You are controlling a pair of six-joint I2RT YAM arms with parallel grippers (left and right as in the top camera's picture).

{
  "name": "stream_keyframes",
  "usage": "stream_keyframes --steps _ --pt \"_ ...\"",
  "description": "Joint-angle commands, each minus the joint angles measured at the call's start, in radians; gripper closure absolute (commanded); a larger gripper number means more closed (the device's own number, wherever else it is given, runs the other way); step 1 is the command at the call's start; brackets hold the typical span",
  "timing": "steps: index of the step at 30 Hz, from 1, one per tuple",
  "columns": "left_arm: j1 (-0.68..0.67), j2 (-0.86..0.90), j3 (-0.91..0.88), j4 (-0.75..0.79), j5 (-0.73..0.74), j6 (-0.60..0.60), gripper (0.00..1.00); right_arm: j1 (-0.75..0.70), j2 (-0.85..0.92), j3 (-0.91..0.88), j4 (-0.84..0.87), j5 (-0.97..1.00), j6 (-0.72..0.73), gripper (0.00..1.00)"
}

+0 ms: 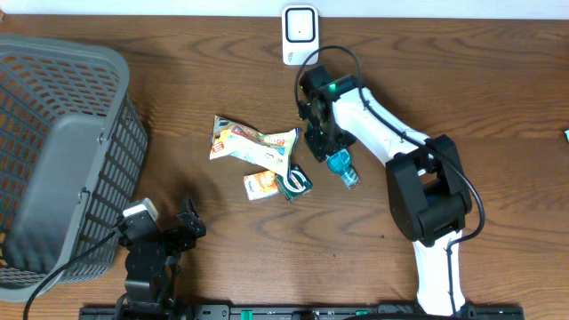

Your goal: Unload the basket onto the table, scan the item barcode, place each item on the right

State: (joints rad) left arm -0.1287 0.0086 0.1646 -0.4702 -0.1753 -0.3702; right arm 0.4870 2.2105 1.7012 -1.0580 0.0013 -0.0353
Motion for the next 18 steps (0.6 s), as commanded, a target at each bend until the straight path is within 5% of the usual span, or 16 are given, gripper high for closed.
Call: stream_keyframes --steps 1,15,18 --pt "0.001 -0.005 -0.006 -0.002 -0.009 -0.009 0.02 0.008 0.004 0.045 -0.010 0.022 0.026 0.46" --pt "0.001 -0.005 -0.006 -0.002 -0.009 -0.009 0.02 0.008 0.004 0.105 -0.037 -0.012 0.031 0.45" --pt "0.001 -0.005 -0.006 -0.002 -0.009 -0.009 0.02 0.008 0.004 0.100 -0.030 -0.019 0.031 0.58"
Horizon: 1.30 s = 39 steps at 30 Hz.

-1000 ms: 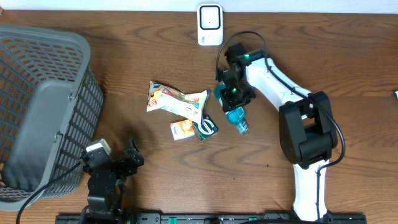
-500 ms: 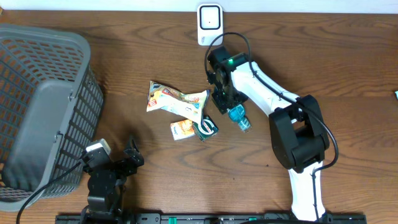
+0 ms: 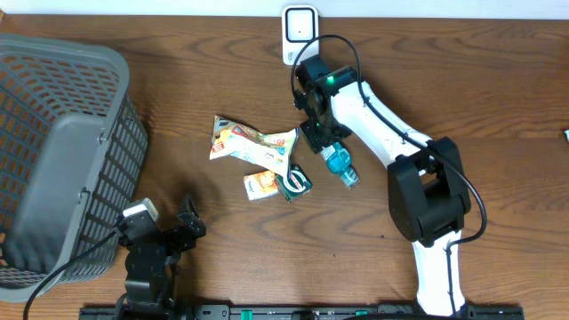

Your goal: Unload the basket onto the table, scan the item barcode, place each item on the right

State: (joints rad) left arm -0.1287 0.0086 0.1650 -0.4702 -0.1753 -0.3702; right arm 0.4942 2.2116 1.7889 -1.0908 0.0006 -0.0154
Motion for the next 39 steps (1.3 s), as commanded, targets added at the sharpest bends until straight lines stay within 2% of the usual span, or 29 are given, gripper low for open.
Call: stream_keyframes --steps 1,3,11,12,14,16,22,29,36,39 --pt "0.001 -0.005 -0.006 -0.002 -0.009 -0.009 0.02 0.001 0.003 0.012 0.006 -0.026 0.011 0.63" --pt "0.002 -0.005 -0.006 -0.002 -0.009 -0.010 0.02 0.001 0.003 0.011 0.011 -0.051 0.011 0.70" --pt "0.001 -0.005 -0.006 -0.002 -0.009 -0.009 0.02 0.002 0.005 -0.053 0.083 -0.067 0.011 0.69" --pt "0.001 -0.005 -0.006 -0.002 -0.009 -0.009 0.02 0.003 0.005 -0.063 0.090 -0.075 0.011 0.74" --pt "0.001 -0.005 -0.006 -0.002 -0.009 -0.010 0.02 0.003 0.005 -0.082 0.105 -0.110 0.011 0.91" --pt "0.002 -0.005 -0.006 -0.002 -0.009 -0.009 0.02 0.003 0.005 -0.084 0.109 -0.140 0.011 0.99" --pt "0.001 -0.005 -0.006 -0.002 -0.009 -0.010 0.02 -0.017 0.003 -0.041 0.077 -0.332 0.003 0.99" --pt "0.002 -0.005 -0.006 -0.002 -0.009 -0.010 0.02 -0.089 -0.006 0.008 -0.066 -0.713 -0.169 0.99" --pt "0.001 -0.005 -0.006 -0.002 -0.009 -0.009 0.02 -0.174 -0.042 0.008 -0.237 -1.049 -0.422 0.99" --pt "0.001 -0.005 -0.006 -0.002 -0.009 -0.009 0.02 -0.201 -0.055 0.008 -0.364 -1.105 -0.566 0.99"
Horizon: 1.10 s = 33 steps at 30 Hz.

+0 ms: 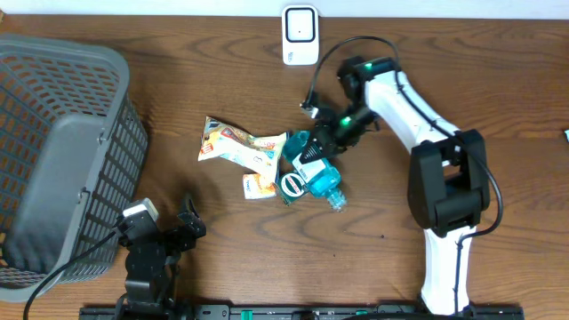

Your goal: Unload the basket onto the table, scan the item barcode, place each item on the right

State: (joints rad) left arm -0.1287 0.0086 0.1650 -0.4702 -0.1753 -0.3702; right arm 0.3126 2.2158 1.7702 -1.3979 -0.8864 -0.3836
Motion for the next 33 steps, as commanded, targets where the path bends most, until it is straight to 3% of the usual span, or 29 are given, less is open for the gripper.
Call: stream_keyframes --steps 1,6,19,23,25,30,33 --pt "0.001 -0.005 -0.006 -0.002 -0.009 -0.010 0.02 -0.025 -0.064 0.027 -0.093 -0.220 -0.237 0.99" --pt "0.001 -0.005 -0.006 -0.002 -0.009 -0.009 0.02 -0.033 -0.080 0.027 -0.303 -0.220 -0.464 0.99" --pt "0.001 -0.005 -0.006 -0.002 -0.009 -0.010 0.02 -0.029 -0.108 0.027 -0.293 -0.126 -0.460 0.98" --pt "0.001 -0.005 -0.006 -0.008 -0.009 -0.009 0.02 -0.029 -0.111 0.032 -0.196 -0.066 -0.454 0.98" --pt "0.002 -0.005 -0.006 -0.012 -0.009 -0.009 0.02 -0.028 -0.111 0.036 -0.097 -0.003 -0.401 0.99" --pt "0.001 -0.005 -0.006 -0.039 -0.009 -0.009 0.02 -0.008 -0.111 0.037 0.281 0.314 -0.017 0.99" --pt "0.001 -0.005 -0.006 -0.077 -0.009 -0.009 0.02 0.010 -0.111 0.048 0.415 0.452 0.051 0.99"
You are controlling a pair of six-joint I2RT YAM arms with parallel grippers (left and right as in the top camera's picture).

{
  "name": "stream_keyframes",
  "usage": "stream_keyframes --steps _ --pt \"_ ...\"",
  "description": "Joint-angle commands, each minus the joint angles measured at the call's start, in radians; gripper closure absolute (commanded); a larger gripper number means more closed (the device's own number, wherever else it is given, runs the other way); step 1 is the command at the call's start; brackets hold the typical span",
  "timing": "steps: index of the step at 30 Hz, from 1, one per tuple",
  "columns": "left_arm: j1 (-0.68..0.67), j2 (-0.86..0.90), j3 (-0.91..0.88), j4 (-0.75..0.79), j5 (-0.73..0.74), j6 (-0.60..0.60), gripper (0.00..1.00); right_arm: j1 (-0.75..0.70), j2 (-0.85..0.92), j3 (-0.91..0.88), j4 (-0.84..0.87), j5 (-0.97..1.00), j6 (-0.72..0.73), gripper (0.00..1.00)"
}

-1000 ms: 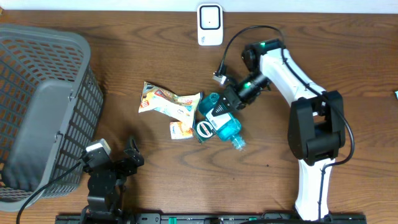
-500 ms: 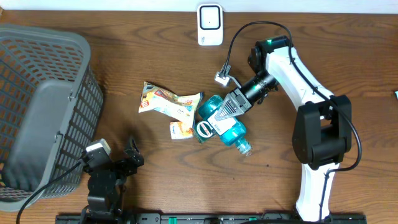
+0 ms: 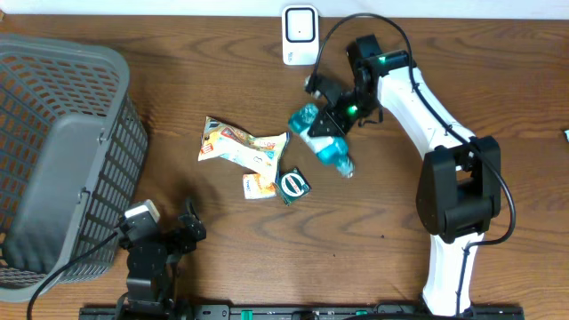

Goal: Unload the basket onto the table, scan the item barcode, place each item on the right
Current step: 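Carry the Listerine bottle up to the white scanner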

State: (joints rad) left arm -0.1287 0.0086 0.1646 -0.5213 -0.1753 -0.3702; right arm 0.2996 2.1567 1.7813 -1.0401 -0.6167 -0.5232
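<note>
A clear blue bottle (image 3: 322,142) hangs tilted above the table, its label end up toward the left. My right gripper (image 3: 336,120) is shut on its upper part. The white scanner (image 3: 300,36) stands at the table's back edge, just up and left of the bottle, and the two are apart. My left gripper (image 3: 188,228) rests at the front left, far from all this; its jaws are too dark to read.
A long snack packet (image 3: 240,147), a small orange packet (image 3: 259,185) and a round green-and-white packet (image 3: 293,183) lie left of and below the bottle. A grey mesh basket (image 3: 62,151) fills the left side.
My right gripper has moved the bottle up and to the right, off the packets and closer to the scanner. The round green packet now shows fully. The left arm has not moved.
At first the bottle lay on the table right of the packets with my right gripper down on it. Later it was held up over the packets, and the long packet had shifted left. Now the bottle hangs below the scanner.
</note>
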Motion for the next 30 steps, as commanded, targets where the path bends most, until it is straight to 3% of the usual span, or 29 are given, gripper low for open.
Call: stream_keyframes --steps 1,5,19,23,30 --pt "0.001 -0.005 -0.006 -0.040 -0.009 -0.009 0.02 0.030 -0.052 0.038 0.103 0.225 0.191 0.99" --pt "0.001 -0.005 -0.005 -0.110 -0.009 -0.009 0.02 0.058 -0.052 0.046 0.277 0.335 0.177 0.99" --pt "0.001 -0.005 -0.005 -0.107 -0.009 -0.009 0.02 0.114 0.047 0.057 0.880 0.737 -0.042 0.99" --pt "0.001 -0.005 -0.005 -0.107 -0.009 -0.009 0.02 0.127 0.132 0.117 0.952 0.797 -0.124 0.99" --pt "0.001 -0.005 -0.005 -0.107 -0.009 -0.009 0.02 0.155 0.332 0.374 0.953 0.930 -0.202 0.99"
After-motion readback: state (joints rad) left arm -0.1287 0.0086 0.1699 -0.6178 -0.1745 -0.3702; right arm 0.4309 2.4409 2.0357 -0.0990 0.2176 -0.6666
